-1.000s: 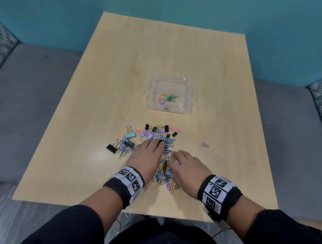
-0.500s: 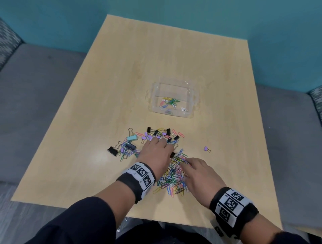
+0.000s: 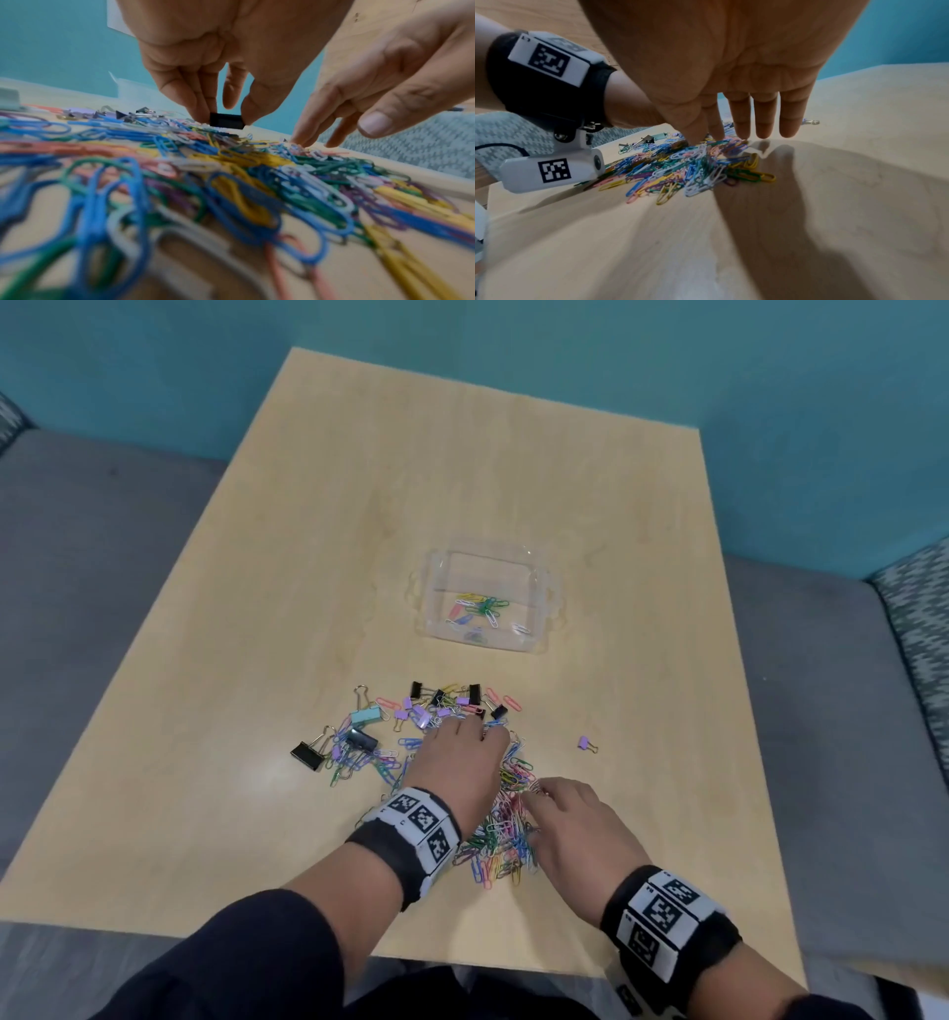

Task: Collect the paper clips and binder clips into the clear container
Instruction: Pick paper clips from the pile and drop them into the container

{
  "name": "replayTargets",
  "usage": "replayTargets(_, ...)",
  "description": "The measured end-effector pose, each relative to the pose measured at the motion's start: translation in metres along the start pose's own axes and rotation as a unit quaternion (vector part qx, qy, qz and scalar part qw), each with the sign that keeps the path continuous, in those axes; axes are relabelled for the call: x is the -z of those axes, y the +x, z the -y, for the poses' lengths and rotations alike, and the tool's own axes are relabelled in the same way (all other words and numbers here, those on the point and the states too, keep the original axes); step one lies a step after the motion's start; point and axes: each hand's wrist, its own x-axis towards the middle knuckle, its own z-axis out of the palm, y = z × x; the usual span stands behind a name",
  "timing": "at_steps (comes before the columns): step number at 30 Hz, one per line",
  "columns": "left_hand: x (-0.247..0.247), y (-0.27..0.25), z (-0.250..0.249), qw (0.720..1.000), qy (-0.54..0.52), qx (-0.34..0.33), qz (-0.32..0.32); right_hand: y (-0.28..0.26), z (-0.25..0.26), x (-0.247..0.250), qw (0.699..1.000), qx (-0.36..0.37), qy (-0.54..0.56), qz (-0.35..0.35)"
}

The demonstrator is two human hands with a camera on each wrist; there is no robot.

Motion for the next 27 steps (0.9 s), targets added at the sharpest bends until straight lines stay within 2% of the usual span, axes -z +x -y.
replayTargets(3,0.015,-0.019,0.008,0.992,-0.12,-0.002,-0.048,-0.001,-0.004,0.002,1.0,0.001,-0.008,-0.015)
replayTargets(7,0.033,-0.063,0.041,0.958,-0.23,0.13,-0.111,0.01,-0.001,0.001,0.999,0.043,-0.016,-0.024)
replayTargets(10,0.032,-0.096,0.09,0.942,-0.196,0.235,-0.139,0.026,0.01,0.003,0.996,0.079,-0.03,-0.02)
replayTargets(12,0.028,-0.113,0.12,0.939,-0.139,0.293,-0.116,0.04,0.019,0.002,0.994,0.101,-0.039,-0.015)
replayTargets(14,0.022,-0.124,0.136,0.938,-0.099,0.322,-0.084,0.053,0.029,0.002,0.993,0.113,-0.037,-0.015)
replayTargets(17,0.014,-0.128,0.142,0.949,-0.04,0.3,-0.083,0.066,0.04,0.003,0.995,0.083,-0.045,0.013)
replayTargets(21,0.019,-0.122,0.114,0.982,-0.026,0.153,-0.107,0.06,0.044,0.0,0.993,0.09,-0.07,0.028)
replayTargets(24,0.016,-0.123,0.074,0.995,-0.026,0.084,-0.047,0.041,0.035,-0.001,0.992,0.115,-0.048,0.01)
replayTargets(25,0.012,-0.125,0.064,0.997,-0.024,0.073,-0.017,0.033,0.03,0.001,0.994,0.101,-0.041,-0.001)
replayTargets(27,0.003,-0.128,0.053,0.996,-0.022,0.083,0.037,0.015,0.022,0.007,0.999,0.027,-0.018,-0.005)
